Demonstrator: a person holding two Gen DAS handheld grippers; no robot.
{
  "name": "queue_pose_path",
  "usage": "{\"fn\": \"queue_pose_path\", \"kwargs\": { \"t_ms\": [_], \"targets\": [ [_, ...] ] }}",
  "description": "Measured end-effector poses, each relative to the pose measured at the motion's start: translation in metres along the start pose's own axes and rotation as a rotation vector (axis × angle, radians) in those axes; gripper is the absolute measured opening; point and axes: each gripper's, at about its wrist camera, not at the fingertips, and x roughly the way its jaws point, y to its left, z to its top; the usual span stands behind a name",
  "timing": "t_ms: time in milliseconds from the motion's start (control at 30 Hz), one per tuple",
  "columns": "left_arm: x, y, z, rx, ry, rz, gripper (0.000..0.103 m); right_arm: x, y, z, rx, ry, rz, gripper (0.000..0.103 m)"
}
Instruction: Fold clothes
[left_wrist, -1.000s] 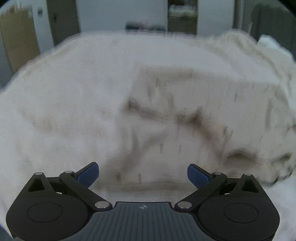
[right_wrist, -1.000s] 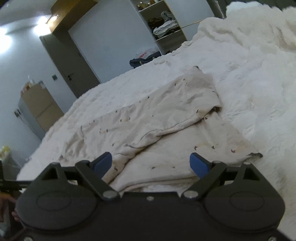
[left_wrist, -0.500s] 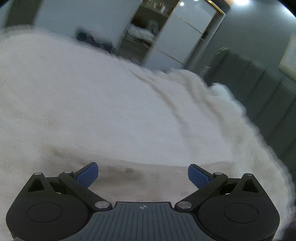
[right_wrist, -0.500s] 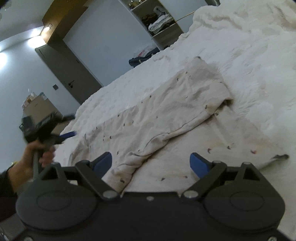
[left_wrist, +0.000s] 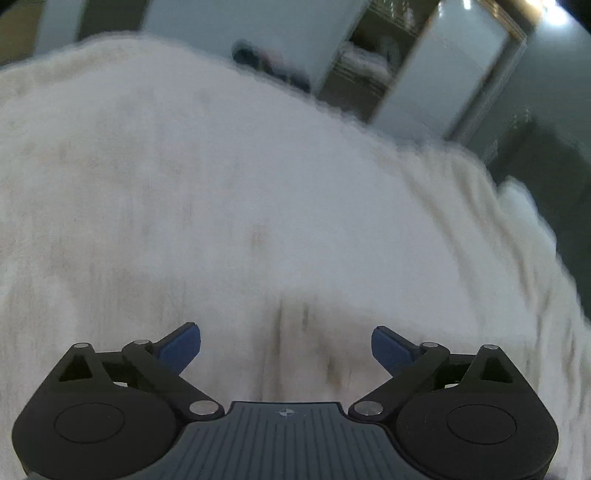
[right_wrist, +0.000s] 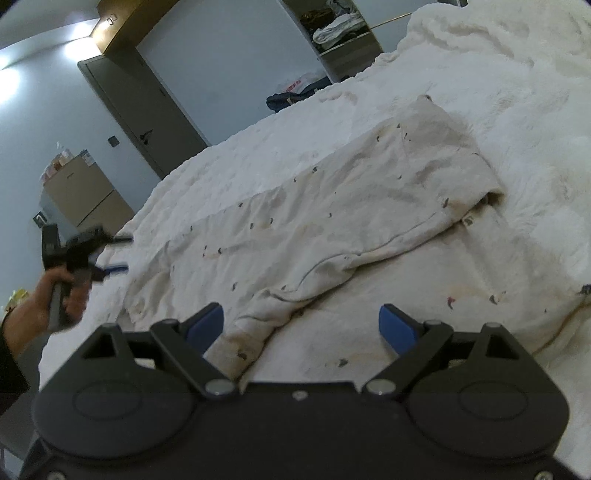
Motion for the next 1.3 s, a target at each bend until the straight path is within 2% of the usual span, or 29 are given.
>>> {"fn": "queue_pose_path", "kwargs": {
  "t_ms": [100,200,267,300,333,400,433,467,600,633,667,700,733,767,800,833,900,933,1000,1067,1133,1167,1267,1300],
  "targets": [
    [0.02,0.014,0.0,-0.076,-0.009,-0.037,0.097,-0.003,0.002,-0.003,0.009,-0.004,-0.001,0.091],
    [0.039,0.028,0.016,-0.203,-0.042,-0.107,0.097,-0.006,0.006,-0.008,0.011,-0.006,-0.01,0.091],
    [0.069,0.042,0.033,-0.304,-0.011,-0.168,0.096,-0.008,0.009,-0.01,0.004,-0.007,-0.017,0.091],
    [0.081,0.045,0.038,-0.308,0.007,-0.17,0.091,-0.009,0.011,-0.012,-0.009,-0.006,-0.023,0.091],
    [0.093,0.047,0.042,-0.299,0.024,-0.165,0.077,-0.01,0.014,-0.013,-0.022,-0.005,-0.03,0.091],
    [0.102,0.043,0.045,-0.276,0.049,-0.19,0.035,-0.01,0.016,-0.014,-0.039,-0.005,-0.04,0.091],
    [0.105,0.044,0.045,-0.283,0.056,-0.218,0.009,-0.009,0.017,-0.014,-0.044,-0.005,-0.045,0.091],
    [0.109,0.045,0.045,-0.292,0.062,-0.249,0.009,-0.008,0.017,-0.013,-0.045,-0.006,-0.048,0.091],
    [0.067,0.04,0.054,-0.225,-0.137,-0.317,0.008,-0.002,0.015,-0.011,-0.015,-0.001,-0.034,0.091],
    [0.062,0.038,0.058,-0.199,-0.167,-0.283,0.008,0.0,0.014,-0.011,-0.01,0.001,-0.029,0.091],
    [0.06,0.033,0.057,-0.18,-0.163,-0.247,0.009,0.0,0.014,-0.011,-0.013,0.003,-0.025,0.091],
    [0.059,0.025,0.055,-0.138,-0.126,-0.168,0.012,0.001,0.015,-0.012,-0.025,0.008,-0.024,0.091],
    [0.068,0.018,0.052,-0.097,-0.057,-0.056,0.022,0.003,0.016,-0.012,-0.046,0.017,-0.028,0.091],
    [0.071,0.015,0.051,-0.09,-0.032,-0.02,0.04,0.004,0.018,-0.012,-0.068,0.023,-0.035,0.091],
    [0.075,0.017,0.049,-0.129,0.013,0.011,0.051,0.005,0.019,-0.013,-0.094,0.029,-0.043,0.091],
    [0.074,0.021,0.046,-0.147,0.02,0.014,0.059,0.003,0.019,-0.013,-0.1,0.027,-0.045,0.091],
    [0.049,0.024,0.036,-0.195,-0.074,-0.008,0.06,0.0,0.018,-0.012,-0.091,0.014,-0.048,0.091],
    [0.029,0.02,0.029,-0.195,-0.129,-0.014,0.065,-0.002,0.016,-0.011,-0.074,0.01,-0.041,0.091],
    [-0.001,0.008,0.011,-0.18,-0.18,-0.056,0.069,-0.006,0.01,-0.01,-0.026,0.003,-0.014,0.091],
    [-0.026,-0.008,-0.015,-0.174,-0.189,-0.137,0.082,-0.008,0.002,-0.008,0.056,-0.004,0.043,0.088],
    [-0.051,-0.025,-0.058,-0.198,-0.151,-0.23,0.083,-0.009,-0.006,-0.006,0.144,-0.01,0.106,0.082],
    [-0.057,-0.029,-0.069,-0.209,-0.135,-0.237,0.083,-0.009,-0.01,-0.005,0.182,-0.012,0.134,0.079],
    [-0.047,-0.05,-0.13,-0.189,-0.023,-0.194,0.083,-0.005,-0.014,-0.007,0.251,0.008,0.195,0.073],
    [-0.044,-0.056,-0.137,-0.186,-0.004,-0.197,0.083,-0.002,-0.014,-0.008,0.267,0.024,0.218,0.072]
  ]
}}
